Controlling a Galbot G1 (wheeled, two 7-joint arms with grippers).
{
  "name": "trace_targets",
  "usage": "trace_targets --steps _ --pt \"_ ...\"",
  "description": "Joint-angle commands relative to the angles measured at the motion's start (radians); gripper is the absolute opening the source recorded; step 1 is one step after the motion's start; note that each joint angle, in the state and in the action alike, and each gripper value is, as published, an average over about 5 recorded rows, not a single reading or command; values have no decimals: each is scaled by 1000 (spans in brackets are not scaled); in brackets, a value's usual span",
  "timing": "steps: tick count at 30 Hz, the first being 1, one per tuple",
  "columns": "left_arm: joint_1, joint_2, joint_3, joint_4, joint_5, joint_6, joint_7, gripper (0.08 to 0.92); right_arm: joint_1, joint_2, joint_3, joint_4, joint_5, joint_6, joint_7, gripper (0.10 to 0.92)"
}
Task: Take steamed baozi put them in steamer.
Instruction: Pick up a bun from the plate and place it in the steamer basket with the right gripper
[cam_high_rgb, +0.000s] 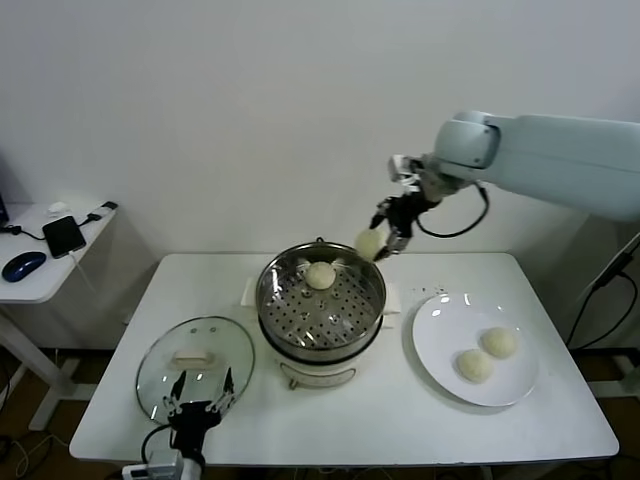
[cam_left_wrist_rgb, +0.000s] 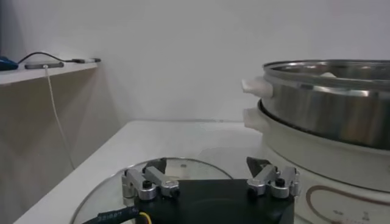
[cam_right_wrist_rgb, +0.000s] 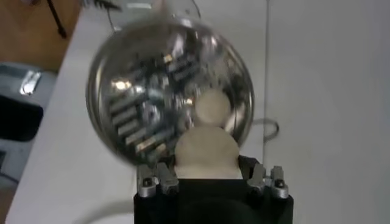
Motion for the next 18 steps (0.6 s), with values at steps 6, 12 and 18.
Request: trace_targets --steps 6,12,18 --pt "-11 2 3 11 -4 8 2 823 -244 278 14 -90 83 -104 159 687" --pt "-20 4 10 25 -7 6 2 823 -340 324 41 -213 48 -101 179 687" --pt "-24 9 14 31 -9 5 2 823 -382 355 64 -291 22 -94 174 687"
